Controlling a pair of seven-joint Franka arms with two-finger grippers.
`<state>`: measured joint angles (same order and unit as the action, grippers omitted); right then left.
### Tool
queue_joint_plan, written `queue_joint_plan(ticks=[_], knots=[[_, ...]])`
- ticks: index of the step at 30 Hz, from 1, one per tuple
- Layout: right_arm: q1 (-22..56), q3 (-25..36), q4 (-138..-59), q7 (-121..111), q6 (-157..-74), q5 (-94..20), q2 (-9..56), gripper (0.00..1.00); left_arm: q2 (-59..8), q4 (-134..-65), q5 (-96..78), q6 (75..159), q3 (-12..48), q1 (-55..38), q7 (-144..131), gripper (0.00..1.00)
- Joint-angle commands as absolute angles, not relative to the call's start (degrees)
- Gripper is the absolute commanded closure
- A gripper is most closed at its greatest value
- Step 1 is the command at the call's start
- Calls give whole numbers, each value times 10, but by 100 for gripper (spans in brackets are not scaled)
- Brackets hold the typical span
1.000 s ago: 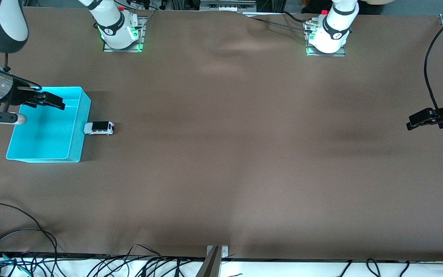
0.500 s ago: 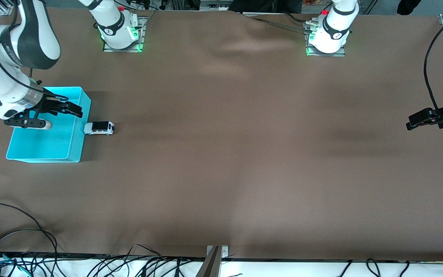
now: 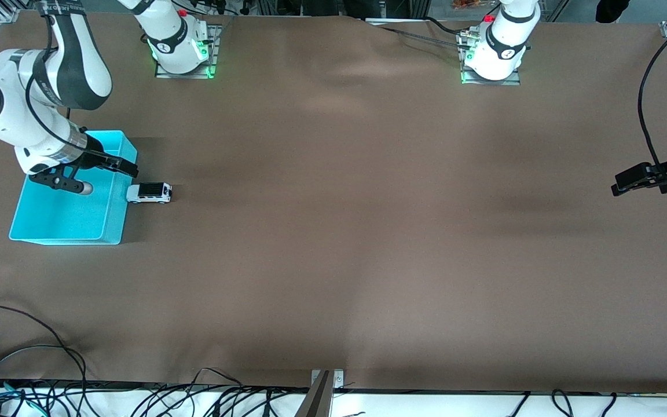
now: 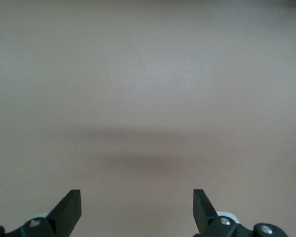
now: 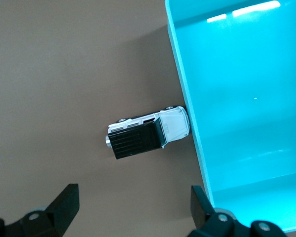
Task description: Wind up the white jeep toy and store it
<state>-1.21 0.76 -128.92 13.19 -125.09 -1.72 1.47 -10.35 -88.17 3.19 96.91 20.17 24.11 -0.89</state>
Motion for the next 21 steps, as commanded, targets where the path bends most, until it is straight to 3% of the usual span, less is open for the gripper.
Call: queue_joint_plan(ticks=[1, 21], knots=[[-12, 5, -1325, 213, -1289, -22, 2, 0, -96, -887, 21, 964, 202, 243, -3, 0], [-1, 3, -1368, 612, -1427, -20, 68, 0, -99, -887, 21, 964, 202, 243, -3, 0]])
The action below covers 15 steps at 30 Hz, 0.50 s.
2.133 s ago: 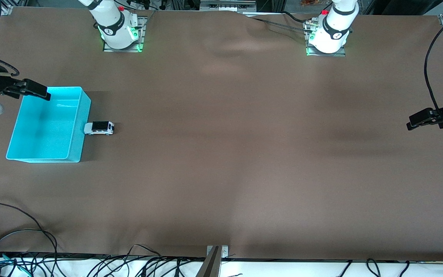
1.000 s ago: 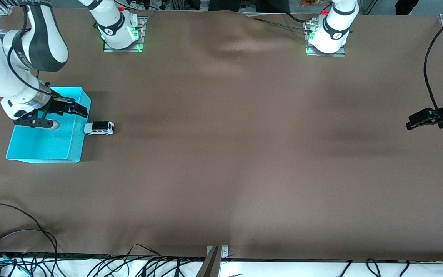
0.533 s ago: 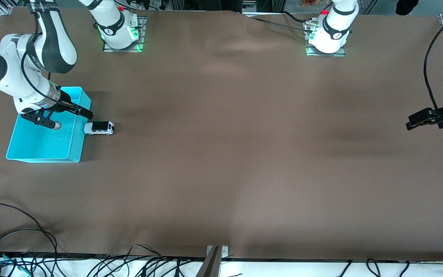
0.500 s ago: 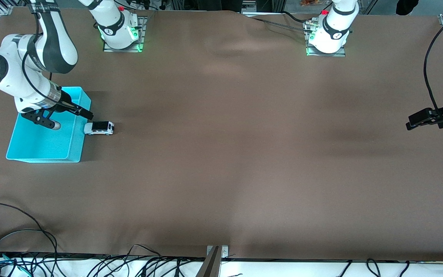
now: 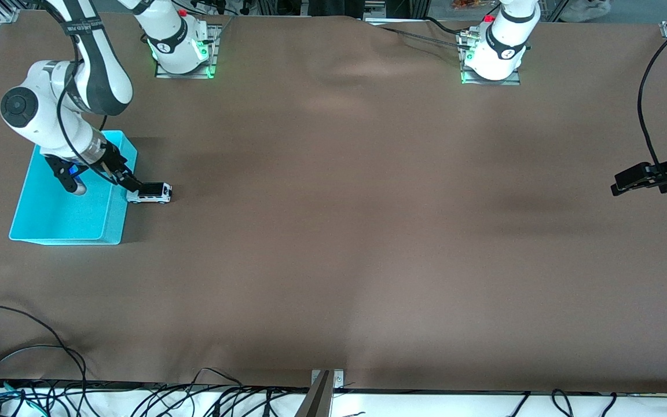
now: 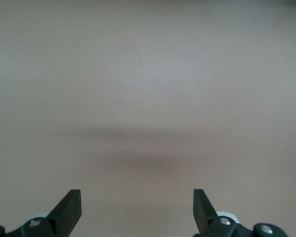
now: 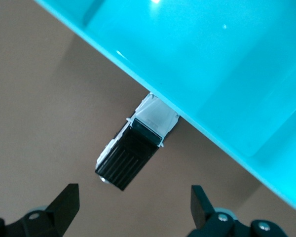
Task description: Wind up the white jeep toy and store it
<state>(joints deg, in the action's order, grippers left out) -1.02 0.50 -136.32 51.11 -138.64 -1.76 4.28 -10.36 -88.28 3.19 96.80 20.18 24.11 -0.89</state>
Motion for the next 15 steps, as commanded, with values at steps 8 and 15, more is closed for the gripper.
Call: queue_joint_plan(ticks=[8, 15], knots=[[11, 3, -1367, 704, -1477, -16, 112, 0, -99, -887, 21, 964, 203, 243, -3, 0], [13, 4, -1364, 746, -1489, -12, 126, 0, -99, -887, 21, 964, 202, 243, -3, 0]])
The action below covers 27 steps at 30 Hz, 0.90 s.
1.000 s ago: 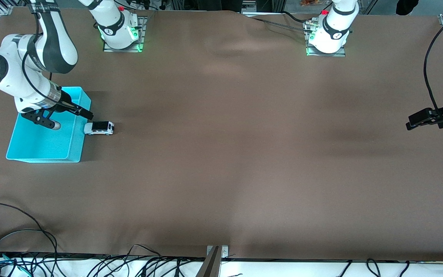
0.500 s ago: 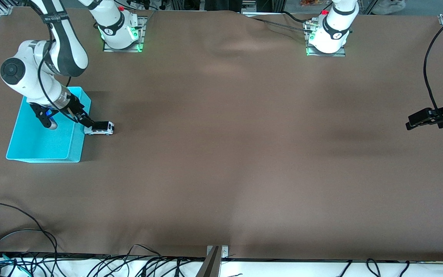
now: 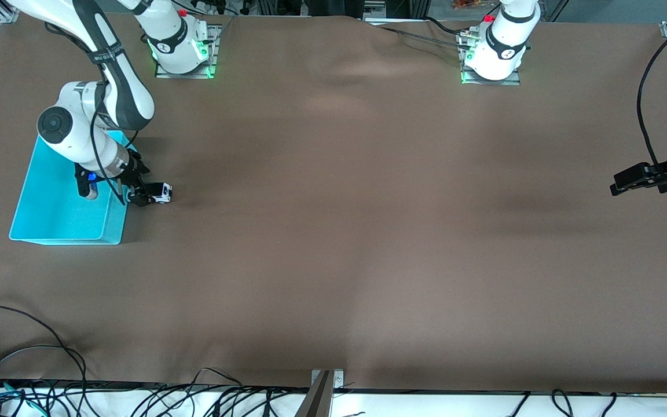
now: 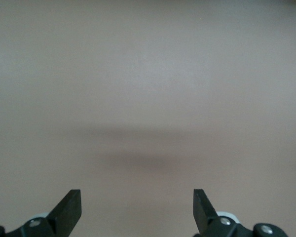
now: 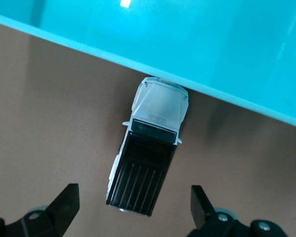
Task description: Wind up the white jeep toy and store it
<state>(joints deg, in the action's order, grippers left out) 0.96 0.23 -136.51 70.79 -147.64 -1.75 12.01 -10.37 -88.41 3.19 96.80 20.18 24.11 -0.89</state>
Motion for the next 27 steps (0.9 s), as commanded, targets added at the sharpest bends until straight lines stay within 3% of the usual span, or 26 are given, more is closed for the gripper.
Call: queue_joint_plan(ticks=[1, 27], knots=[[13, 4, -1364, 752, -1491, -12, 127, 0, -99, -887, 21, 964, 202, 243, -3, 0], [8, 13, -1361, 787, -1498, 12, 163, 0, -99, -887, 21, 964, 202, 243, -3, 0]])
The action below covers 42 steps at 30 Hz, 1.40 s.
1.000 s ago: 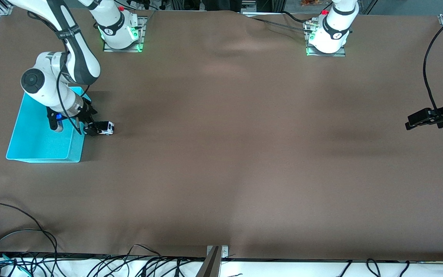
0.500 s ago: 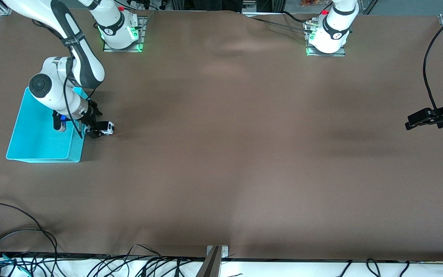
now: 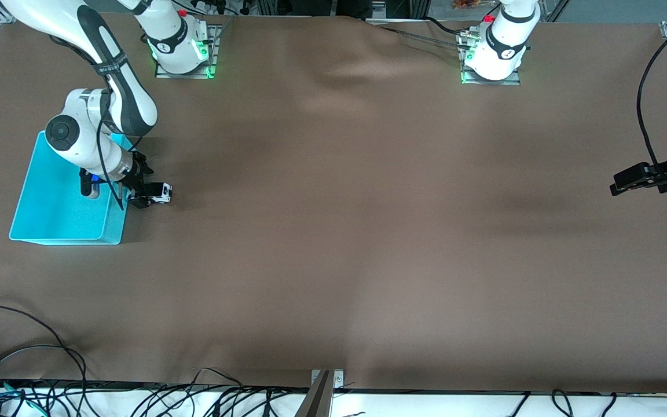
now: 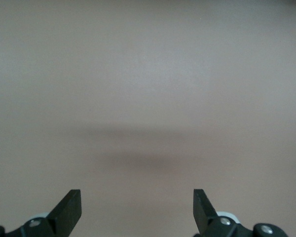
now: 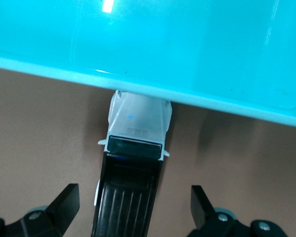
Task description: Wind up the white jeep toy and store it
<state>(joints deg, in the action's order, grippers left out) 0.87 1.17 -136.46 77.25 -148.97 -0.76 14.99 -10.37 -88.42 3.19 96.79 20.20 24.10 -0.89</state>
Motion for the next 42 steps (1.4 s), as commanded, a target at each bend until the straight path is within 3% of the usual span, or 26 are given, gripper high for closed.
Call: queue_joint_plan(ticks=[1, 4, 9, 15, 21, 22, 42], knots=[[9, 13, -1361, 787, -1498, 16, 163, 0, -100, -887, 21, 964, 202, 243, -3, 0], [8, 13, -1361, 787, -1498, 18, 163, 0, -100, -887, 21, 964, 203, 243, -3, 0], [8, 13, -1361, 787, -1498, 19, 165, 38, -100, -887, 21, 964, 203, 243, -3, 0], [8, 13, -1361, 787, -1498, 27, 166, 54, -100, -887, 21, 964, 203, 243, -3, 0], [8, 13, -1361, 787, -1495, 40, 161, 97, -100, -887, 21, 965, 203, 243, -3, 0], [8, 13, -1361, 787, -1494, 41, 159, 100, -100, -887, 21, 965, 203, 243, -3, 0], [8, -52, -1345, 807, -1410, 24, 40, 100, -100, -887, 22, 965, 203, 243, -4, 0]])
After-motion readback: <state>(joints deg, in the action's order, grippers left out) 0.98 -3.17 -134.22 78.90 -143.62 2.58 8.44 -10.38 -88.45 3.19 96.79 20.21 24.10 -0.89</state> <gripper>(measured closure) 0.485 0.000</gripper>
